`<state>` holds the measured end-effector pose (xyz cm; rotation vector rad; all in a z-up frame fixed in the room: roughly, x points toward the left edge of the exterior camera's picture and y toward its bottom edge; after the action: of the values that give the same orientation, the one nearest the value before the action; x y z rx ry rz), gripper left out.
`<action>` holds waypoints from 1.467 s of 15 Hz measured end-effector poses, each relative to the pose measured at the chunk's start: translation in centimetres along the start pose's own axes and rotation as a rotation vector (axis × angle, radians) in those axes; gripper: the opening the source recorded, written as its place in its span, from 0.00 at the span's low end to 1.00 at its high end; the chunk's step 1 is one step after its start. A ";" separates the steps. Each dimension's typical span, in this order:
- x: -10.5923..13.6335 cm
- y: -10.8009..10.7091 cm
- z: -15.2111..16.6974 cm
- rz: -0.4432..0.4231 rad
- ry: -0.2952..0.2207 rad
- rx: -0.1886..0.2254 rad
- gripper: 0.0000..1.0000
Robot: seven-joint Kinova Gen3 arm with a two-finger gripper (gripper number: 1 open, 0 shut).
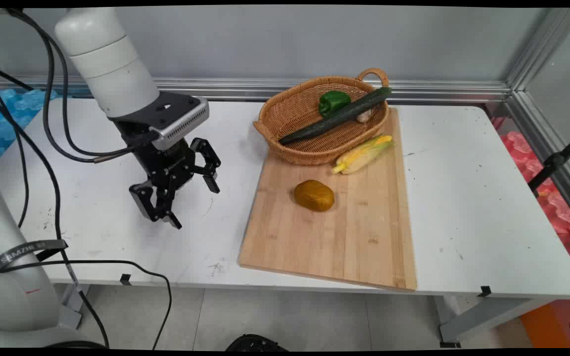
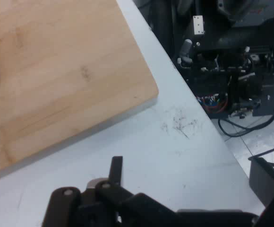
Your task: Pick up the potato from the cutting board
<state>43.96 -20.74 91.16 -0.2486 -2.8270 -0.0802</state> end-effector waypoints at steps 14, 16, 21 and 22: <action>4.7 -5.5 5.7 -0.276 0.026 0.205 1.00; 5.2 -6.9 6.7 -0.284 0.024 0.232 1.00; 6.2 -10.0 9.1 -0.290 0.033 0.276 1.00; 6.4 -10.4 9.5 -0.287 0.037 0.278 1.00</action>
<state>33.33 -29.20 83.71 0.2184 -2.7733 0.2425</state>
